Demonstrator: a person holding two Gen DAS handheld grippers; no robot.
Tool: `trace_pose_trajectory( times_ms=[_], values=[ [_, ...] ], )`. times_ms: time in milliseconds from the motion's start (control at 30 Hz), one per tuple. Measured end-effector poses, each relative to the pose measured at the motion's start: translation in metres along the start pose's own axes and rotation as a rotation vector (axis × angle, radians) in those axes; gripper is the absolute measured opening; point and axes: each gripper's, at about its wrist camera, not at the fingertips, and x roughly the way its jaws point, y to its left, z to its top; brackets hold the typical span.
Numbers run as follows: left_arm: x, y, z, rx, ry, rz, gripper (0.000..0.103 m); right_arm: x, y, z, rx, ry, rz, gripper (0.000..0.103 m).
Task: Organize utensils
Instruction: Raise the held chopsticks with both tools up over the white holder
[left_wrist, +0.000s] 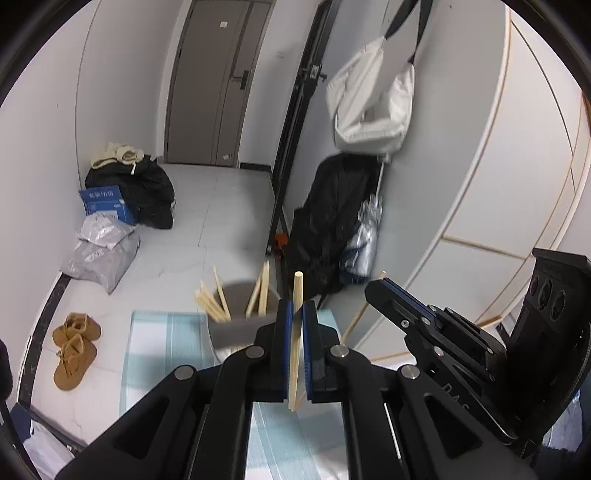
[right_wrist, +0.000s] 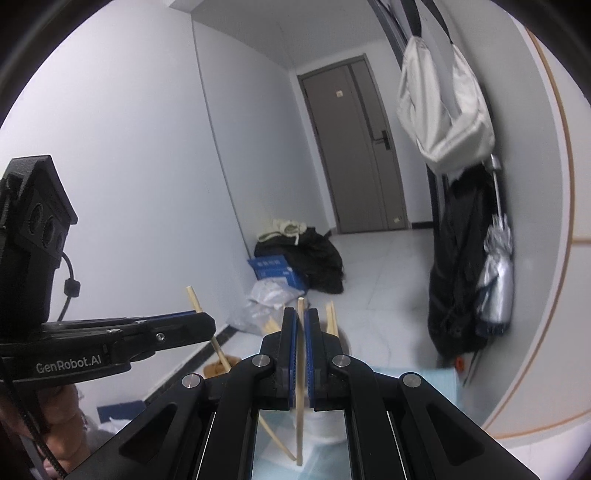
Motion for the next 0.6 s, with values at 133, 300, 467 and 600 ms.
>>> trace_pose_trajectory(
  times_ms=[133, 300, 467, 600],
  values=[
    [0.007, 0.008, 0.025, -0.012, -0.014, -0.002, 0.001, 0.013, -0.002, 0.028, -0.001, -0.016, -0.005, 0.004],
    [0.019, 0.018, 0.048, -0.009, -0.039, 0.007, 0.001, 0.041, -0.012, 0.053, 0.006, -0.024, -0.025, 0.004],
    [0.035, 0.031, 0.06, 0.014, -0.039, 0.029, 0.001, 0.07, -0.026, 0.069, 0.021, -0.026, -0.044, 0.004],
    [0.05, 0.041, 0.065, 0.025, -0.024, 0.044, 0.001, 0.088, -0.031, 0.073, -0.002, -0.032, -0.062, 0.004]
  ],
)
